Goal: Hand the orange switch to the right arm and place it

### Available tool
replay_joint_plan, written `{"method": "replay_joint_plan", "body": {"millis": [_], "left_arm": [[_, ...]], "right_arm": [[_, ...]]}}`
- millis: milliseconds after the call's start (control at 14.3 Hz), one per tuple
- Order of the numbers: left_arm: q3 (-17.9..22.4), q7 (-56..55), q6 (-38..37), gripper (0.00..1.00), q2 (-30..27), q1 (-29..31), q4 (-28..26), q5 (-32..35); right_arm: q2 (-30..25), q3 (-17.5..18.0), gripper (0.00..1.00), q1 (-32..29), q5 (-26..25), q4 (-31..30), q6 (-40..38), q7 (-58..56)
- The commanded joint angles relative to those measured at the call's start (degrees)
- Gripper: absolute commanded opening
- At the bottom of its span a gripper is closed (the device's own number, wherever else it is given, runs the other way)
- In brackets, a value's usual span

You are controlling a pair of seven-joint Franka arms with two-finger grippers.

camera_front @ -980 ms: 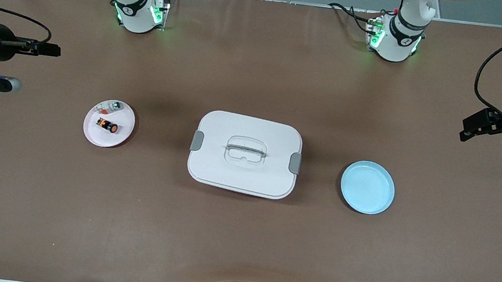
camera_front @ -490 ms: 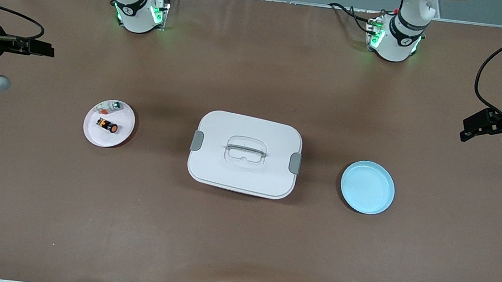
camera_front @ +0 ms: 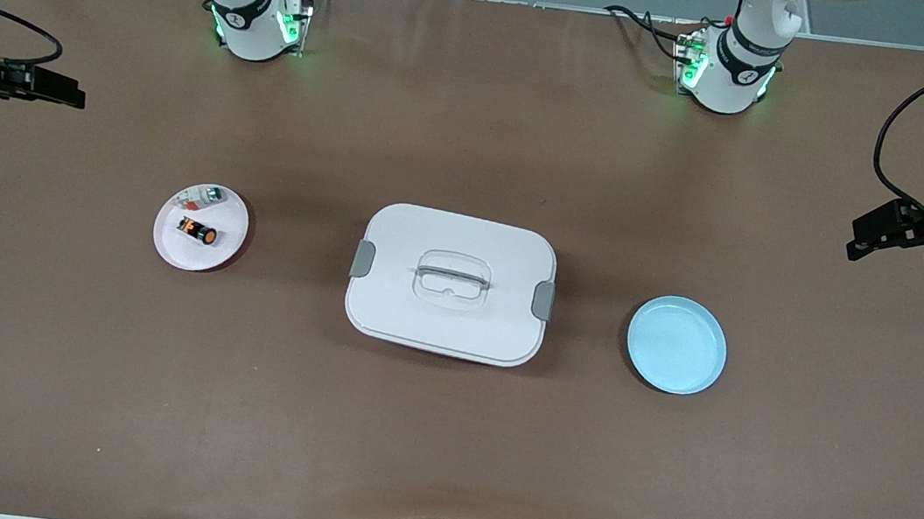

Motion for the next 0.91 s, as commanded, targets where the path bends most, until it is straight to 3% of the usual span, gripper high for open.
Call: {"method": "replay_joint_plan", "body": {"millis": [0, 210, 840], "left_arm": [[0.0, -0.1, -1.0, 1.00, -0.3, -0.3, 0.7, 1.2], [0.0, -0.1, -1.0, 1.00, -0.3, -0.4, 0.6, 1.2], [0.0, -0.2, -1.0, 1.00, -0.2, -0.3, 0.6, 1.2]], "right_arm": [[-0.5, 0.3, 1.00, -0.7, 1.5, 2.4, -1.6, 1.0], [-2.9, 0.3, 1.00, -0.7, 1.9, 2.3, -5.4, 0.6], [-3.1, 0.9, 1.00, -0.1, 1.4, 1.9, -5.3, 1.0]]}}
